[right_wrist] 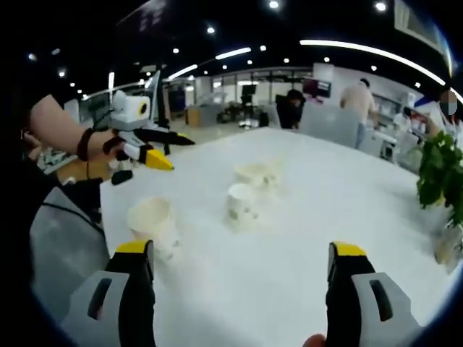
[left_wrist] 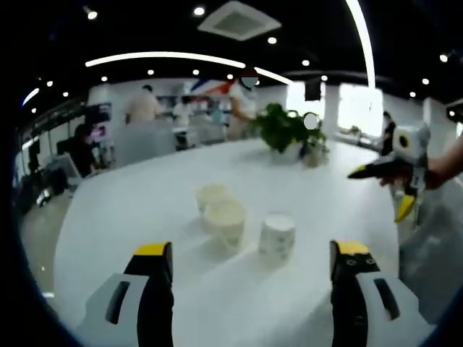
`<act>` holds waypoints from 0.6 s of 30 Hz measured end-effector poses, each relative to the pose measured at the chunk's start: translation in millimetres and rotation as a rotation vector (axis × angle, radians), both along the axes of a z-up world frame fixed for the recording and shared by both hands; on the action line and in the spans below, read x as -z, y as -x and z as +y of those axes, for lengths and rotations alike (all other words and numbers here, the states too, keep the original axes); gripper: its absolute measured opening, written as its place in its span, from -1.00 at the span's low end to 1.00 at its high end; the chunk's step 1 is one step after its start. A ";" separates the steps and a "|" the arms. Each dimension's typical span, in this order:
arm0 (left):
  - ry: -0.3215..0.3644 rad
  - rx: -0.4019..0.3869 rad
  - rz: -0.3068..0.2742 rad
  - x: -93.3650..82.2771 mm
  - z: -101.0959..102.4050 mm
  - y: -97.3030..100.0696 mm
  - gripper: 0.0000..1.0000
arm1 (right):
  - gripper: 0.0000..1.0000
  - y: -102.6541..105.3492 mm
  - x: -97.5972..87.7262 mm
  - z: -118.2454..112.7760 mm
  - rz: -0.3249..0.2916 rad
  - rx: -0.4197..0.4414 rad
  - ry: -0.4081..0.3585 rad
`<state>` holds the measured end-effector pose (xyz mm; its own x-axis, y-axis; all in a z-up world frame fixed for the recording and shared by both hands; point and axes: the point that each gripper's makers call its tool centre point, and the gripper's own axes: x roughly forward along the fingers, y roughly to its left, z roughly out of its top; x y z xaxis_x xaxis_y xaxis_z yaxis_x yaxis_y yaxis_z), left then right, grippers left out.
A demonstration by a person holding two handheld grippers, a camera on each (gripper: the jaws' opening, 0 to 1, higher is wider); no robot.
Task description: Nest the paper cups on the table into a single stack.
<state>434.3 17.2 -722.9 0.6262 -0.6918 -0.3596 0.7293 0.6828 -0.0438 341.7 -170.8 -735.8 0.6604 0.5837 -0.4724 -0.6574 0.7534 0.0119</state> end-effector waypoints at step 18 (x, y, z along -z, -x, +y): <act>-0.021 0.026 -0.011 24.9 -22.2 -54.9 0.72 | 0.94 -2.6 11.0 -6.3 0.037 0.010 0.025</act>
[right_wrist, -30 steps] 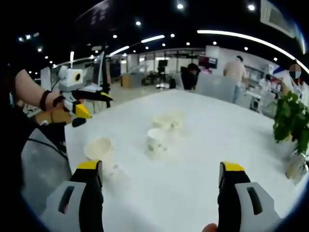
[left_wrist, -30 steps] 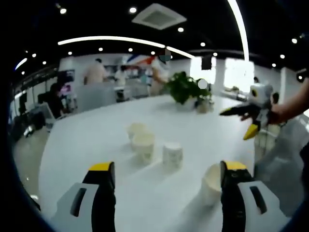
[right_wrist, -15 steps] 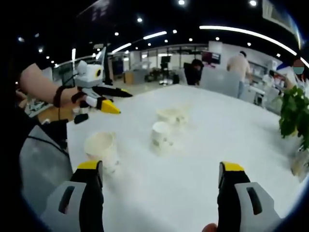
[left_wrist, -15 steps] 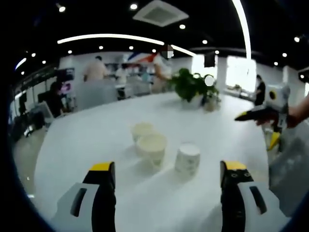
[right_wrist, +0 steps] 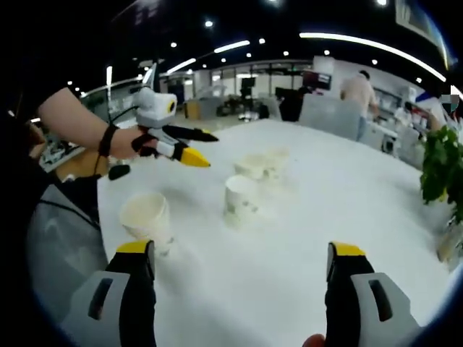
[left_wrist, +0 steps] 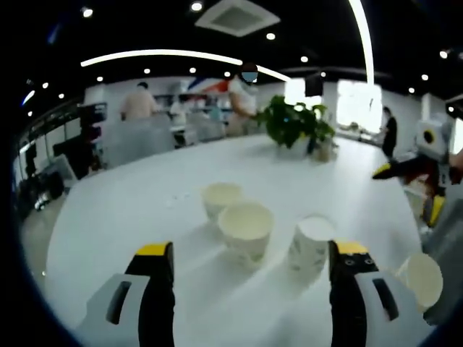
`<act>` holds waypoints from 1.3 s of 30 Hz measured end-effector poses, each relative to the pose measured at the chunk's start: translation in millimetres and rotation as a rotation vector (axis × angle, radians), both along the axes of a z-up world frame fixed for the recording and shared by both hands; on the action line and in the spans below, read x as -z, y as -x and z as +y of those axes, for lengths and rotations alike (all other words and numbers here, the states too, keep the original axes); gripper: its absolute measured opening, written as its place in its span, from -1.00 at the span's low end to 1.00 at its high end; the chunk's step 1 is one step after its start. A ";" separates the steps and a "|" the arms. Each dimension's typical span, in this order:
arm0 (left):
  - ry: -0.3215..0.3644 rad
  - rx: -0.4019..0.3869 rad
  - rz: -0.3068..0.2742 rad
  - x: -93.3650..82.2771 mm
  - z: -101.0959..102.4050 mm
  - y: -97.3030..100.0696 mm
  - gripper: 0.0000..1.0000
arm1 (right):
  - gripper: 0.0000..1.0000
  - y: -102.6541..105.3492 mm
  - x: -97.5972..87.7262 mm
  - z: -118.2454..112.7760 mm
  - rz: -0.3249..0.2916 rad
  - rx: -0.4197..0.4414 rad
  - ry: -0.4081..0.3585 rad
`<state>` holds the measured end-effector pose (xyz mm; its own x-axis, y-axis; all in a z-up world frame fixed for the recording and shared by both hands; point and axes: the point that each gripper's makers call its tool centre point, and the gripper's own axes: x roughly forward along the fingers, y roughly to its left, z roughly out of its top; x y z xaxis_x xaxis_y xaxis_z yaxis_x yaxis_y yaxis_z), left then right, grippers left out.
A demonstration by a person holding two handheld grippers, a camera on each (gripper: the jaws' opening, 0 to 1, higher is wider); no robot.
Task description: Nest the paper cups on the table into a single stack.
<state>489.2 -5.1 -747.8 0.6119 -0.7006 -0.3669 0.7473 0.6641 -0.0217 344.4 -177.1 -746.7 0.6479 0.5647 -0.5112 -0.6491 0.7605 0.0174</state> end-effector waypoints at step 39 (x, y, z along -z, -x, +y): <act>0.013 0.034 -0.019 34.8 -36.9 -45.9 0.37 | 0.93 14.8 16.6 -12.0 0.077 0.083 -0.004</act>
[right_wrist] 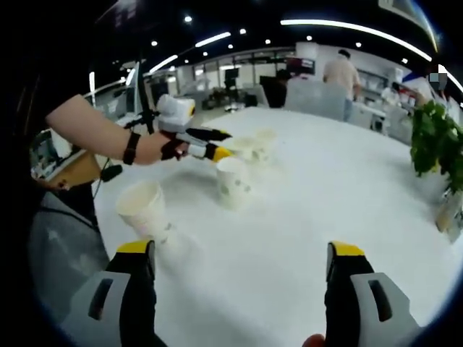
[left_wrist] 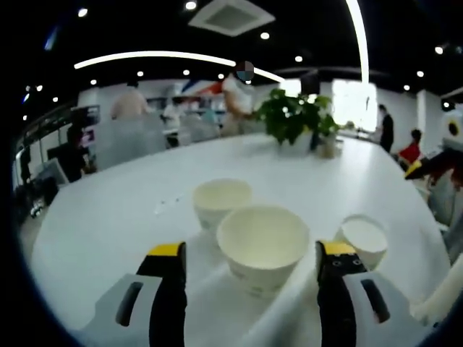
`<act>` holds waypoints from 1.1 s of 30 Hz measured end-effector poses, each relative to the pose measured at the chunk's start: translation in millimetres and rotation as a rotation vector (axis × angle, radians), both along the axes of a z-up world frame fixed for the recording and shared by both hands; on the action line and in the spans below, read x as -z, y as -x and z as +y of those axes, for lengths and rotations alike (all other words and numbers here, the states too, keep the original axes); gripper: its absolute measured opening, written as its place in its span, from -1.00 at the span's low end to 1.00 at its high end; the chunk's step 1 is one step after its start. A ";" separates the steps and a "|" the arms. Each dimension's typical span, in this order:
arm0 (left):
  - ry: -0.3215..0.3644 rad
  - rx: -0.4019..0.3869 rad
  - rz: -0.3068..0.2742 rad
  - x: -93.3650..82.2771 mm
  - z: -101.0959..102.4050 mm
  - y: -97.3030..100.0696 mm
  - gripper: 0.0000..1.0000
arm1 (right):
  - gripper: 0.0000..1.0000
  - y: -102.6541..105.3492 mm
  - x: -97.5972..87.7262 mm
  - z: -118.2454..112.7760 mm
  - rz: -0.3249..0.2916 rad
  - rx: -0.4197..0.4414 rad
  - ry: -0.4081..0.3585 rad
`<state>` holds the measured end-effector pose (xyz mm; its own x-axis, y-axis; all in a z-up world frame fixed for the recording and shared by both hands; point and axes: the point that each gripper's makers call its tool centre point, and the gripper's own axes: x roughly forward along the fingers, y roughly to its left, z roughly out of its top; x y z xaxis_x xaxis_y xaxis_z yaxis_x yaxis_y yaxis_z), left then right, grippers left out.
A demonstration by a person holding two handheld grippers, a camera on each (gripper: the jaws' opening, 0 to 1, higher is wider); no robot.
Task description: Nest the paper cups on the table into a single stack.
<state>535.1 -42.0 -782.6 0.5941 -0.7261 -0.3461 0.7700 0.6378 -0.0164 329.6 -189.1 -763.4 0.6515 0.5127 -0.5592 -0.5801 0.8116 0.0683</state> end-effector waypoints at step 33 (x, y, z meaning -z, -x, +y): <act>0.005 0.105 -0.050 3.6 -6.9 7.9 -0.14 | 0.90 4.6 5.3 0.7 0.020 0.039 -0.011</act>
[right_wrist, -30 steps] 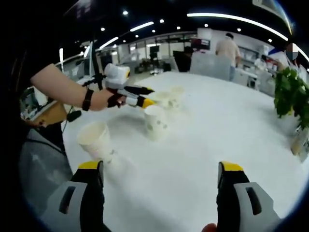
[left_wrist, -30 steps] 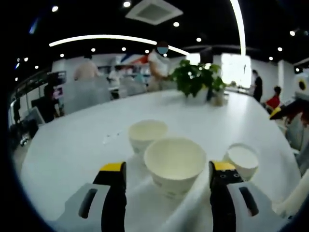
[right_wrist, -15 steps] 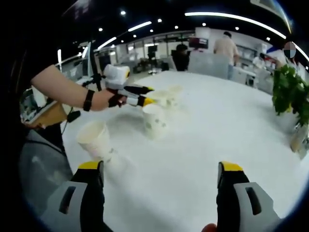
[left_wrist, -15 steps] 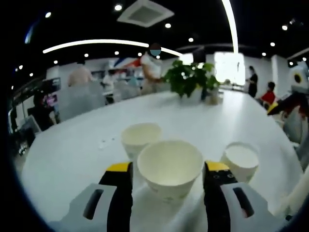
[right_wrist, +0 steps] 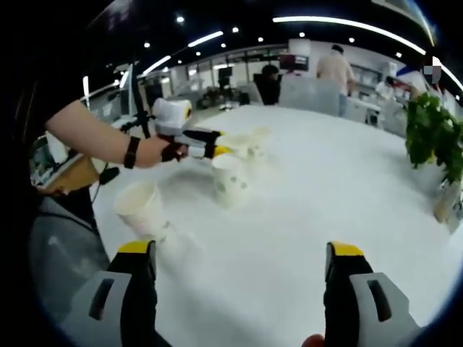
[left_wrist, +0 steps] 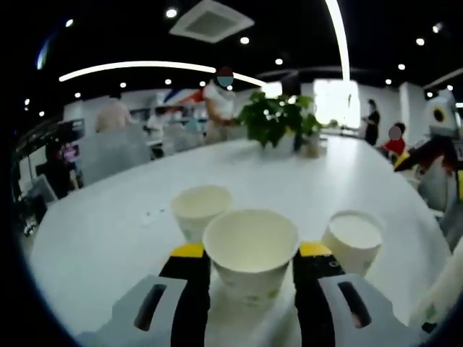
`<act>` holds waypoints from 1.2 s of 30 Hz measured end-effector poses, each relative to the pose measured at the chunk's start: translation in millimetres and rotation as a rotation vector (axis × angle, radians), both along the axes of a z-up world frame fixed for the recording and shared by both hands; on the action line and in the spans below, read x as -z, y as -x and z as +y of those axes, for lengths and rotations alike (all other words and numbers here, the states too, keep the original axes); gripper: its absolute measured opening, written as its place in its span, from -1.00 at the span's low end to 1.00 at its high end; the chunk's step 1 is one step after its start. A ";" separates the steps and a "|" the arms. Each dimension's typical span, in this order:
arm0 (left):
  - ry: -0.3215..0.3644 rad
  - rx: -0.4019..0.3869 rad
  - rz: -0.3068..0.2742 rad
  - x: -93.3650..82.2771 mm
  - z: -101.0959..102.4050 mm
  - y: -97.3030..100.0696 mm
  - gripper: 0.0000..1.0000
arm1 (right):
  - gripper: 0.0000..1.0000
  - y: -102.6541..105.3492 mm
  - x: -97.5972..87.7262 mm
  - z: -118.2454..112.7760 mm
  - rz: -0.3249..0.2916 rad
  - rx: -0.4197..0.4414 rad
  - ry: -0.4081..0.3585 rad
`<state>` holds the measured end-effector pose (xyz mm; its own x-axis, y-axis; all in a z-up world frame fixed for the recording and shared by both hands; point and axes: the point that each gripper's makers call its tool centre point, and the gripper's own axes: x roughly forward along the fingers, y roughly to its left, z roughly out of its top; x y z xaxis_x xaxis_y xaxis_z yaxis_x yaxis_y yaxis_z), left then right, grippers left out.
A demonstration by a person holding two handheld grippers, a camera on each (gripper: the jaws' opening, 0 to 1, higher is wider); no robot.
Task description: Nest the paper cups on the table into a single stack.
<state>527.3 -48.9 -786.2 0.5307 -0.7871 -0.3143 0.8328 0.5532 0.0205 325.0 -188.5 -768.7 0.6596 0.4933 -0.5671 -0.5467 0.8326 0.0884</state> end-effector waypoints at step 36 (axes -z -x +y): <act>0.047 0.000 -0.024 -70.5 9.6 41.2 -0.24 | 0.91 5.5 -37.8 -5.0 -0.097 0.024 -0.025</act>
